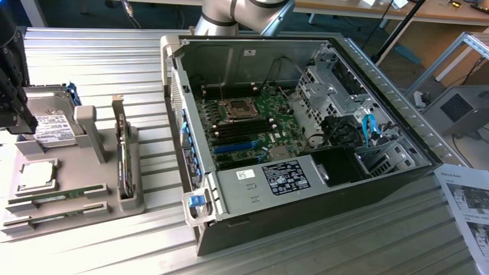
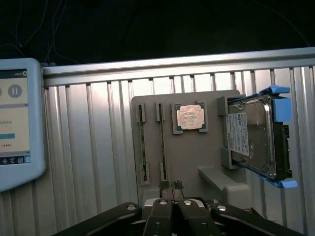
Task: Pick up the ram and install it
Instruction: 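Pick up the ram and move it above insertion slot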
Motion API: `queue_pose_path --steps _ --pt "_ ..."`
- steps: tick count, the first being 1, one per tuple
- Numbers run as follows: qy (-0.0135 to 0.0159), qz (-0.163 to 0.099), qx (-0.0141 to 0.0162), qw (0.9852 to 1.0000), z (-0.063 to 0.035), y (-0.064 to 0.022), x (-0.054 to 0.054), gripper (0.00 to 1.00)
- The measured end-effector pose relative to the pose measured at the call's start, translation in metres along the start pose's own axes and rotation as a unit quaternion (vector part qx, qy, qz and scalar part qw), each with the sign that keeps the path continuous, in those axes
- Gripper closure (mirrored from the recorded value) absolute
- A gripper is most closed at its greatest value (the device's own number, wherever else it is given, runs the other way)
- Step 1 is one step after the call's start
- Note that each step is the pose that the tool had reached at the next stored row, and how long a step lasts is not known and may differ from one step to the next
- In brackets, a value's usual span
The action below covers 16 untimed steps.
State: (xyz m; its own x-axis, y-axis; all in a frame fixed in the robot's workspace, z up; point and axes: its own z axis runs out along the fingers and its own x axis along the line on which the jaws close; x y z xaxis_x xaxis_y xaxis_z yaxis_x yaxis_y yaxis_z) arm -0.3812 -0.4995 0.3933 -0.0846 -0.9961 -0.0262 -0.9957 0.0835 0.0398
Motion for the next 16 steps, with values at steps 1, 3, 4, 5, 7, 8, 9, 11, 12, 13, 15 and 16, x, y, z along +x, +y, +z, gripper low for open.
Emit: queue_pose_path --steps 1,3,4,5,7,8,9,11,12,13,15,16 --pt "0.0 0.0 0.0 1.0 0.0 0.0 0.0 0.89" --pt "0.0 0.0 0.0 1.0 0.0 0.0 0.0 0.89" --pt "0.0 0.0 0.0 1.0 0.0 0.0 0.0 0.89" --pt "0.0 0.0 0.0 1.0 0.0 0.0 0.0 0.89" --pt "0.0 0.0 0.0 1.0 0.0 0.0 0.0 0.83" --pt "0.0 0.0 0.0 1.0 0.0 0.0 0.0 0.76" --pt "0.0 0.0 0.0 1.0 0.0 0.0 0.0 0.76" --pt "0.0 0.0 0.0 1.0 0.0 0.0 0.0 0.76" --pt "0.0 0.0 0.0 1.0 0.0 0.0 0.0 0.76" --pt "0.0 0.0 0.0 1.0 0.0 0.0 0.0 0.76" --pt "0.0 0.0 0.0 1.0 0.0001 0.0 0.0 0.76" --pt "0.0 0.0 0.0 1.0 0.0009 -0.0001 0.0 0.76"
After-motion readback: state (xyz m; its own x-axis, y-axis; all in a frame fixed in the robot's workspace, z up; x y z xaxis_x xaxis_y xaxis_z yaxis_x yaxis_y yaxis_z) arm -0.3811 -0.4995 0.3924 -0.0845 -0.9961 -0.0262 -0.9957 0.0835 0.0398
